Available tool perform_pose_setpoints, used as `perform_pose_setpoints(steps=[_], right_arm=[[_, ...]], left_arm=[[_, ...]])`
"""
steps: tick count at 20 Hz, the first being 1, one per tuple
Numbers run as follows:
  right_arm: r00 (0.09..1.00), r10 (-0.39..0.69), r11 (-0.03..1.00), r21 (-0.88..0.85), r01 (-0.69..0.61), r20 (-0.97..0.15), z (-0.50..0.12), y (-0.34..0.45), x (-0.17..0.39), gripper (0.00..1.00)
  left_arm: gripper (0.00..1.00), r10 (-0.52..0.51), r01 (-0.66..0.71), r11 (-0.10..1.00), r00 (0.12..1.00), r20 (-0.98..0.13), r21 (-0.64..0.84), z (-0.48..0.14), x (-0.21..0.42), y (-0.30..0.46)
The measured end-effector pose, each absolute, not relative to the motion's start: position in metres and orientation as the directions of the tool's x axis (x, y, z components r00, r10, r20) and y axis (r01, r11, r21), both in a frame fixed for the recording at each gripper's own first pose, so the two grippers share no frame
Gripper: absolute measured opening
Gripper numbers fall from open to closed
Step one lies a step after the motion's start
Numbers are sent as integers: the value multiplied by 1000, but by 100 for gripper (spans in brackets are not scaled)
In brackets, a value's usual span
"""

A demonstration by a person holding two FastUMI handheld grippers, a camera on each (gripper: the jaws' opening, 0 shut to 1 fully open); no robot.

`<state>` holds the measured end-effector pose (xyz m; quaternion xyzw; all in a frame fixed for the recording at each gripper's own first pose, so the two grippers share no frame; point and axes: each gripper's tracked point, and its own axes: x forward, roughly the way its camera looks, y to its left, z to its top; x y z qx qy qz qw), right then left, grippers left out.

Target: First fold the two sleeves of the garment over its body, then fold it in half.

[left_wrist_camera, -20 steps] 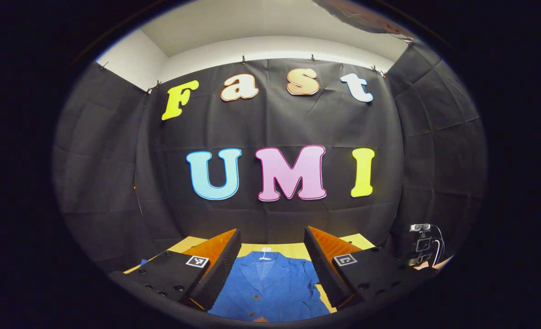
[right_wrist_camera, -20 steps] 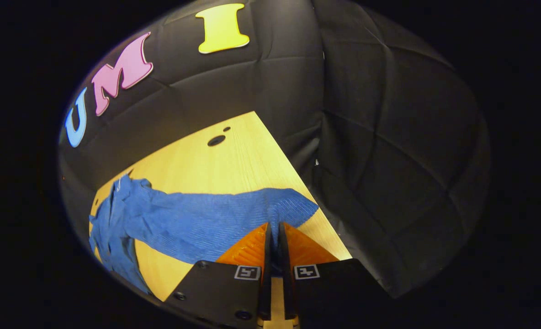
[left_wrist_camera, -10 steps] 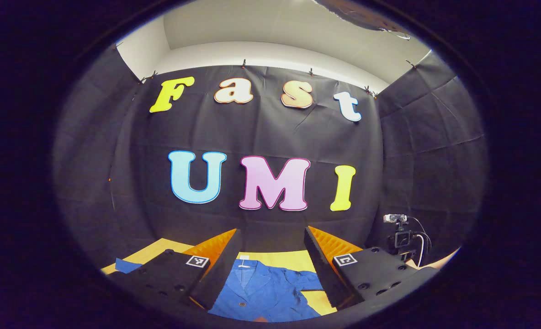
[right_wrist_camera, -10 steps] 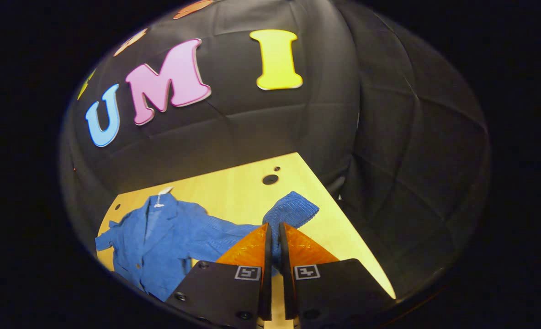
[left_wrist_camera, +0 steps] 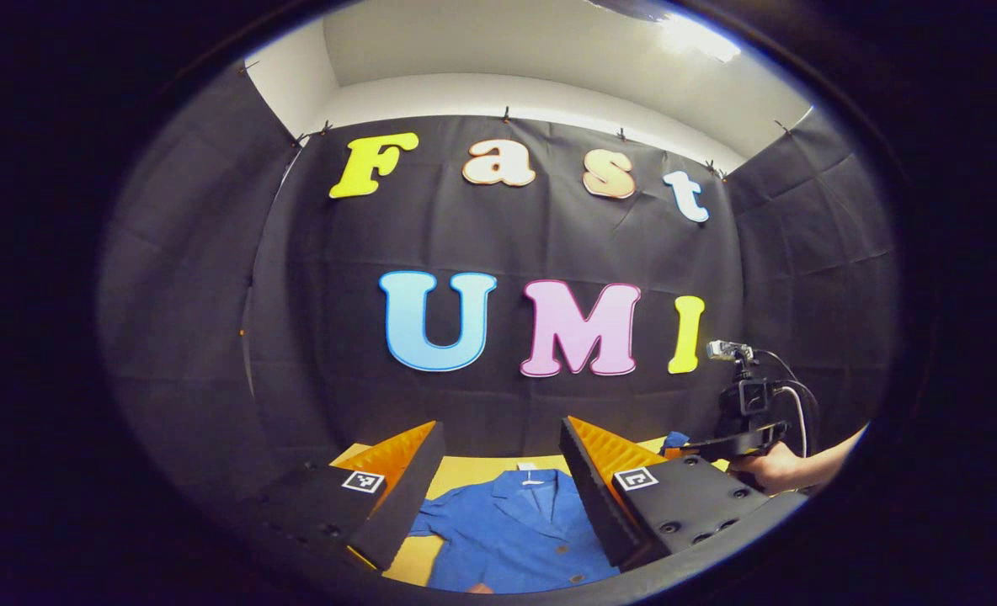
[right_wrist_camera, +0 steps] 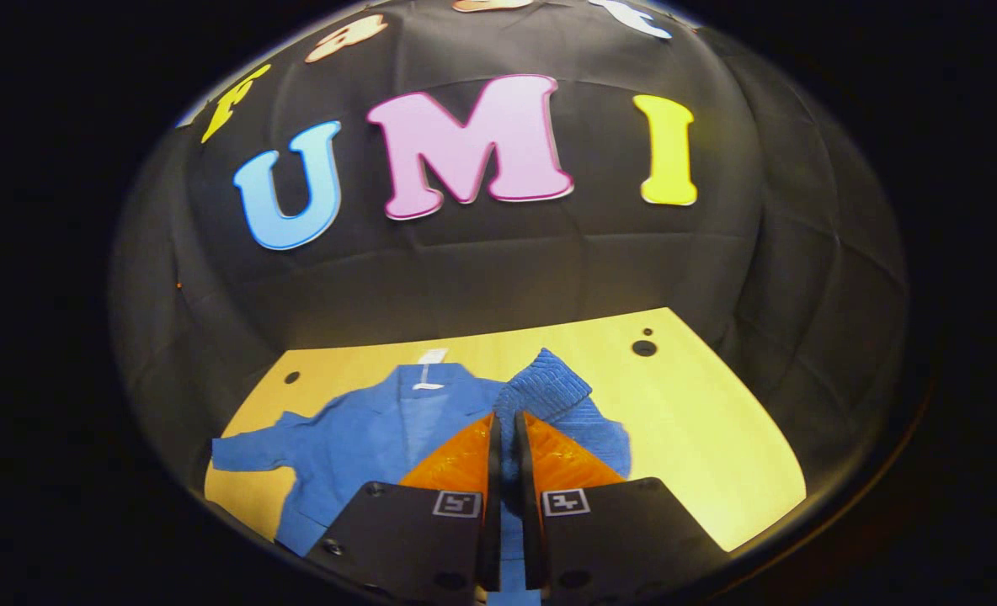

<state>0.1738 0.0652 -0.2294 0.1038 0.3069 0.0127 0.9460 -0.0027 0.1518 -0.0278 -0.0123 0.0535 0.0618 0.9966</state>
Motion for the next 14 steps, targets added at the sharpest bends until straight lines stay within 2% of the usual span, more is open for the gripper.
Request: perform_pose_setpoints(steps=[6,14], right_arm=[[809,145,980,197,-37,-569,-215,165,178,12],[838,229,972,169,-166,-495,-176,262,203,12]], left_arm=[[81,184,-195,978,974,-136,-79,-42,-15,211],[81,194,-204,976,973,-121,-79,-40,-27,234]])
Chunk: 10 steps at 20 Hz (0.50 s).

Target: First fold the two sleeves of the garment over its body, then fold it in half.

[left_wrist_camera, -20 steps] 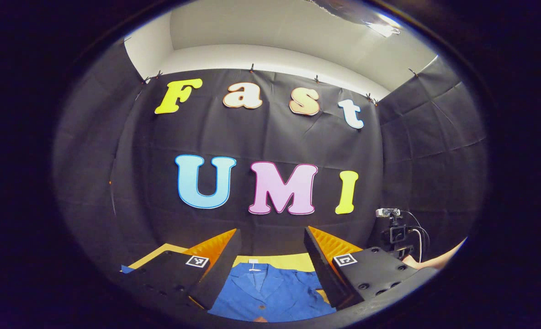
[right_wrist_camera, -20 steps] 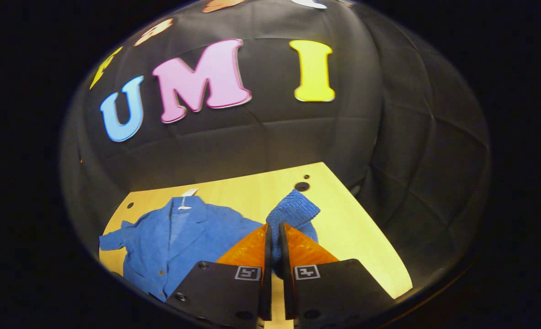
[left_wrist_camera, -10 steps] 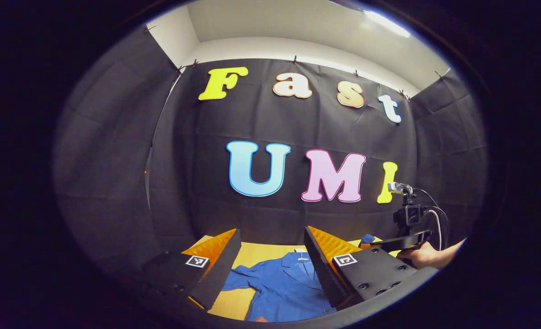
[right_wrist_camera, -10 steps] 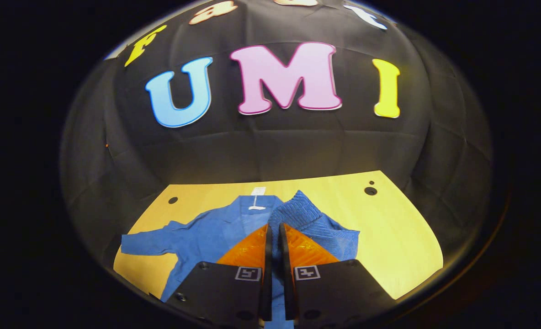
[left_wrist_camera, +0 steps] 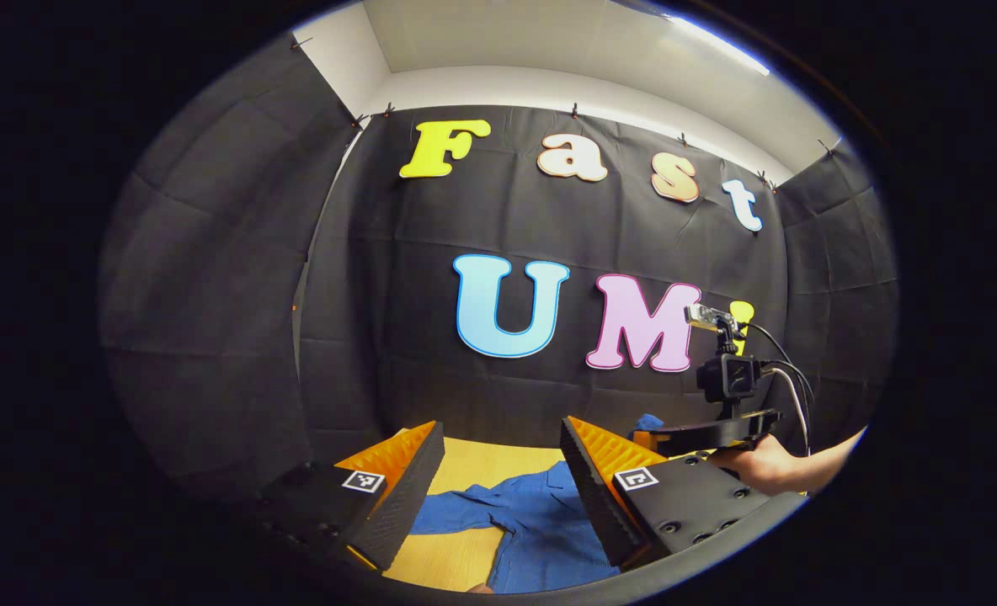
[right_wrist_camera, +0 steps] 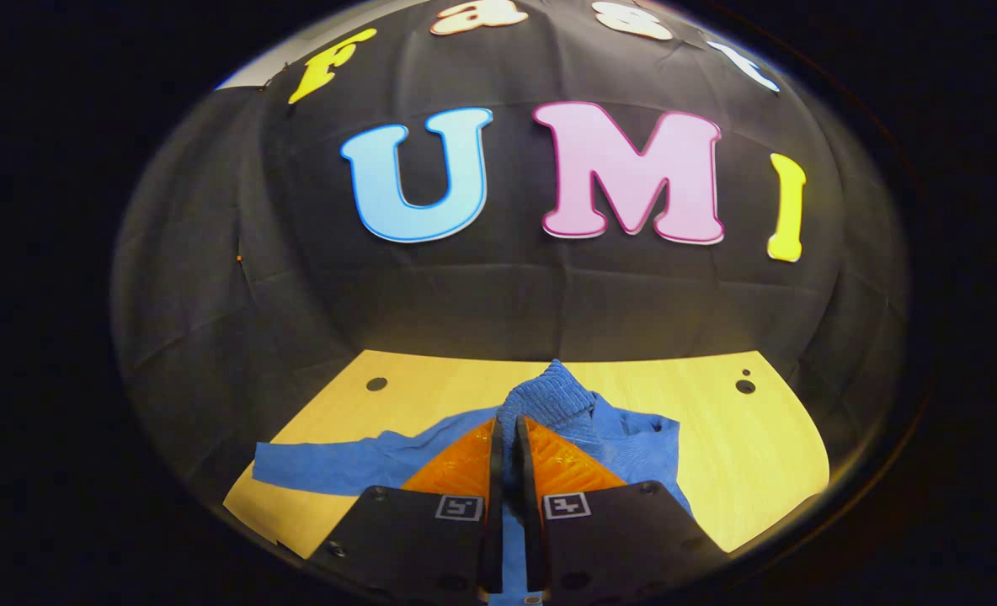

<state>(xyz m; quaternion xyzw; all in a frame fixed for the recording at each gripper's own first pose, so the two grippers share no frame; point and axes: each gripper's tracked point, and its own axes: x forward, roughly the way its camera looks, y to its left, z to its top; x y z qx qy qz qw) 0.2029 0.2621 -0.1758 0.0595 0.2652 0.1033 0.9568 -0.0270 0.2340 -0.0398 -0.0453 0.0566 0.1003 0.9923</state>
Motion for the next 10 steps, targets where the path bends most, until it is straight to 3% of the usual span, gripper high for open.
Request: perform_pose_setpoints(steps=[3,7,10], right_arm=[[847,221,974,154,-166,-483,-170,274,203,12],[877,230,960,-49,-275,-422,-155,297,207,12],[839,247,959,-5,-285,-484,-173,316,207,12]], left_arm=[[81,196,-204,977,974,-114,-63,-38,-29,239],[81,182,-190,979,976,-119,-66,-44,-34,243],[81,185,-192,980,976,-118,-55,-42,-35,245]])
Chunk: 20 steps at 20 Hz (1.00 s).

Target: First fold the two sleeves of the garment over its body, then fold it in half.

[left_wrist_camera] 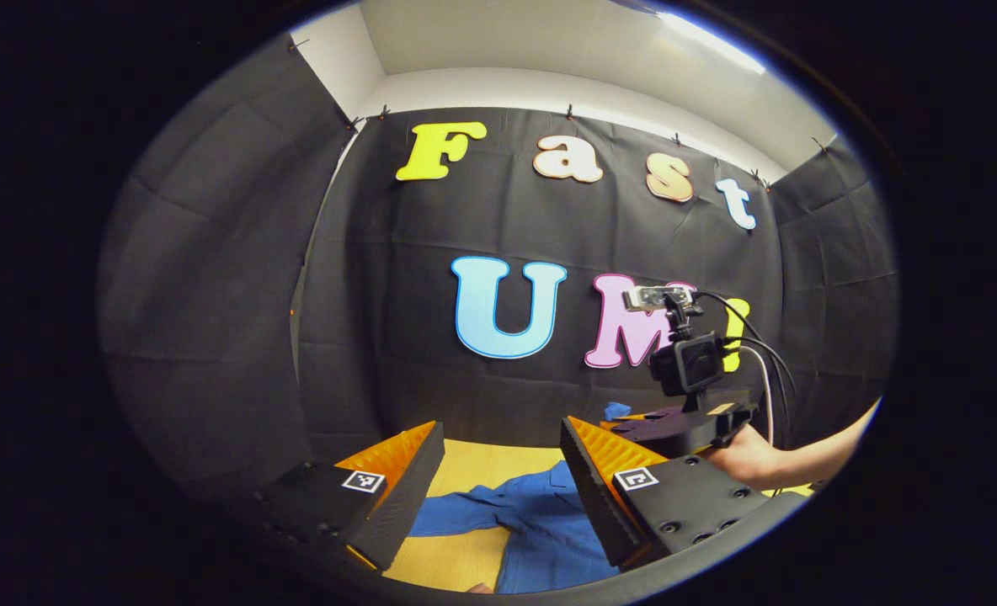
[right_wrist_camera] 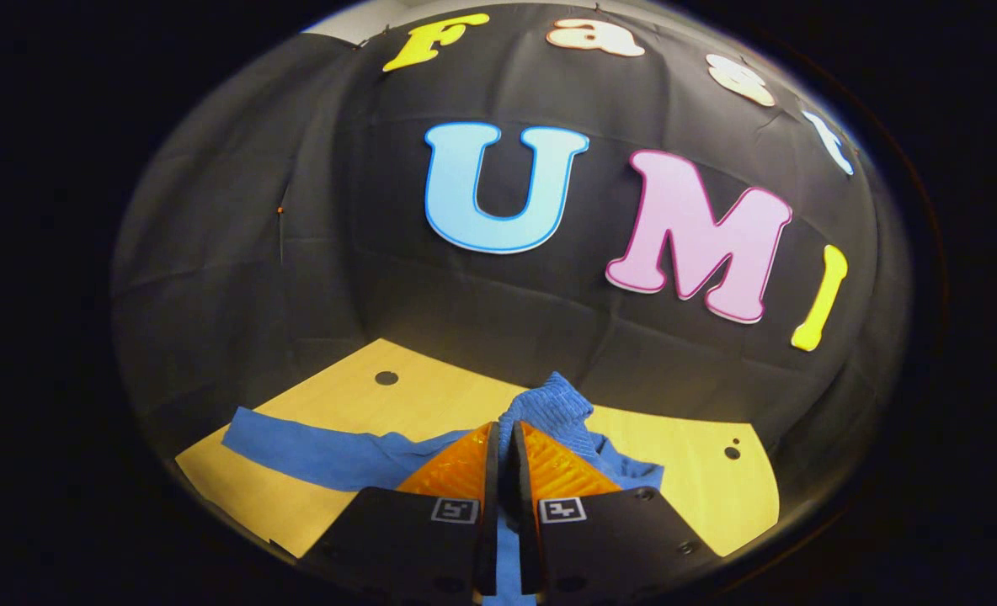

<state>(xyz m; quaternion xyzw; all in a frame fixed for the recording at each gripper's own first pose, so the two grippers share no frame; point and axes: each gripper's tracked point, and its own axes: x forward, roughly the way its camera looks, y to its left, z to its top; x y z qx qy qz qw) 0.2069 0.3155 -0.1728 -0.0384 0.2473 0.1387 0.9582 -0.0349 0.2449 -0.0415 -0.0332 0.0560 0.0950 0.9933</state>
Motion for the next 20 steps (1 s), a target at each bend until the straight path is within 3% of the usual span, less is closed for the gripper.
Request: perform_pose_setpoints(steps=[5,9,10,11,12,15,20], right_arm=[[774,241,965,64,-253,-585,-220,341,235,12],[730,295,942,61,-329,-616,-251,374,241,14],[694,329,934,112,-340,-640,-254,383,232,21],[664,358,925,151,-350,-656,-254,387,223,41],[681,340,930,127,-344,-649,-247,379,222,42],[769,311,934,30,-357,-559,-208,344,218,100],[868,267,957,10,-289,-420,-143,266,174,100]], left_arm=[[81,202,-207,978,972,-121,-26,-44,-44,254],[81,223,-227,974,965,-140,-16,-47,-51,265],[81,229,-234,972,963,-143,-18,-47,-52,267],[81,236,-241,970,961,-146,-21,-49,-54,271],[81,242,-248,968,959,-151,-26,-52,-53,274],[81,259,-270,962,950,-172,-43,-71,-52,289],[81,348,-365,930,909,-227,-37,-127,-42,348]])
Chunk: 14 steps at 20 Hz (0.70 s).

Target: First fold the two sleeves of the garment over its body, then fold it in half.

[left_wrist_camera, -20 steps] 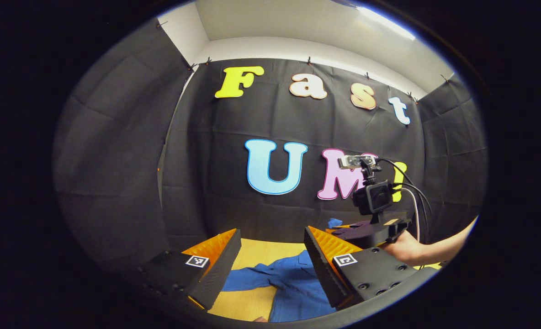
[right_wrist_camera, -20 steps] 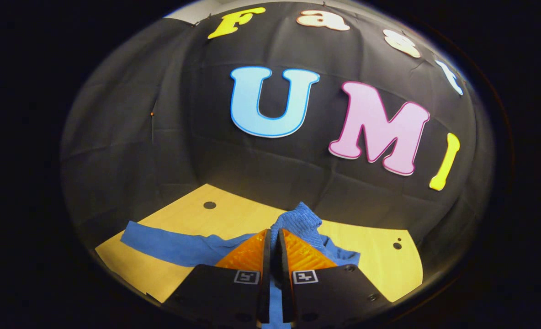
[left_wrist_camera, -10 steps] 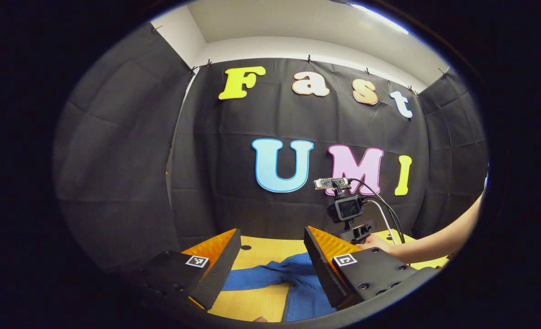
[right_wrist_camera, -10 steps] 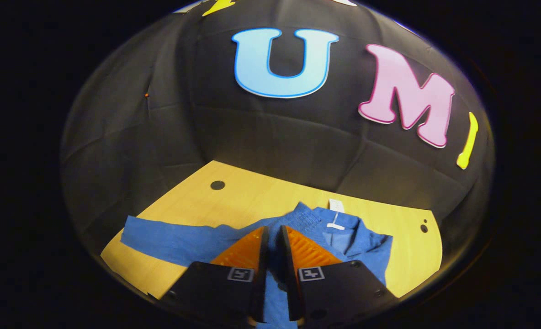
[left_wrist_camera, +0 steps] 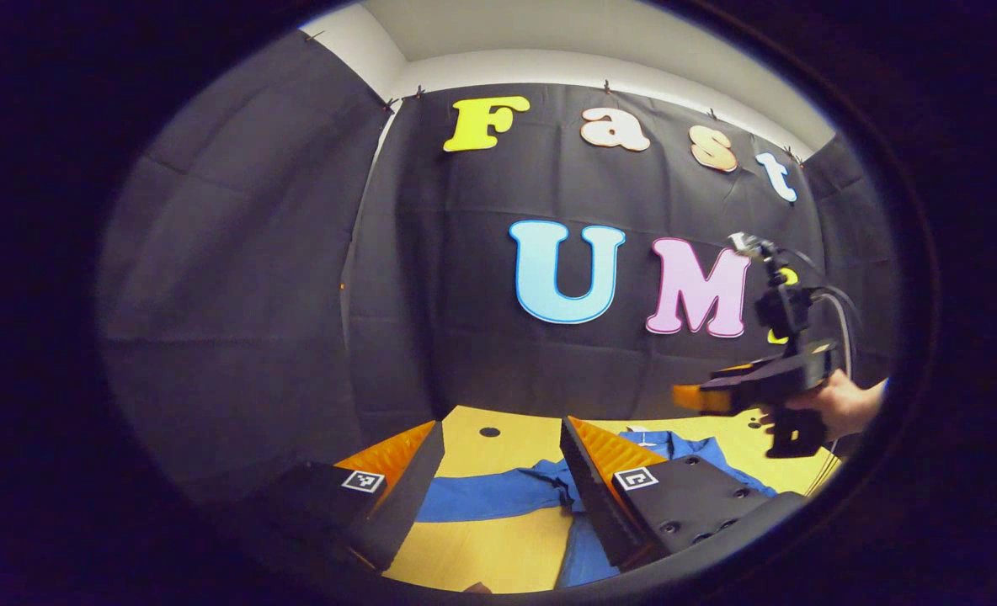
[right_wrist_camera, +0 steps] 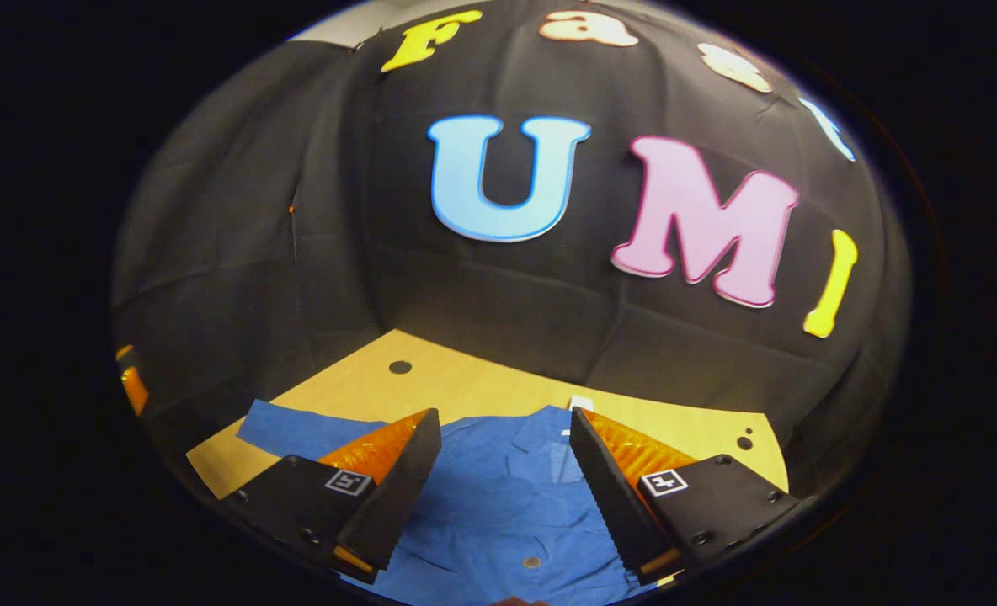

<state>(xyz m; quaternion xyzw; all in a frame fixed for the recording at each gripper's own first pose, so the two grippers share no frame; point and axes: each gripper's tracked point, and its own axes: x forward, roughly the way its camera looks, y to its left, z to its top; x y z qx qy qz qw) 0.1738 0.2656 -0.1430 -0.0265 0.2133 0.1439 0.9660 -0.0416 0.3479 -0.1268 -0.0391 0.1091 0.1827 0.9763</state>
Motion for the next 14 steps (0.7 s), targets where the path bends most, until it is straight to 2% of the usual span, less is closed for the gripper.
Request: perform_pose_setpoints(steps=[2,6,9,12,14], right_arm=[[888,236,968,17,-250,-395,-126,233,149,99],[911,153,988,74,-135,-383,-104,179,108,99],[918,83,991,127,-36,-389,-94,145,93,99],[918,26,996,88,10,-395,-90,117,91,99],[917,11,996,89,26,-399,-88,112,90,99]], left_arm=[[81,390,-410,912,883,-261,-24,-161,-32,382],[82,461,-503,864,770,-442,23,-253,-12,454],[83,464,-544,837,662,-589,48,-306,-4,486],[84,418,-514,854,596,-685,74,-339,7,489],[84,430,-506,854,556,-711,121,-352,10,491]])
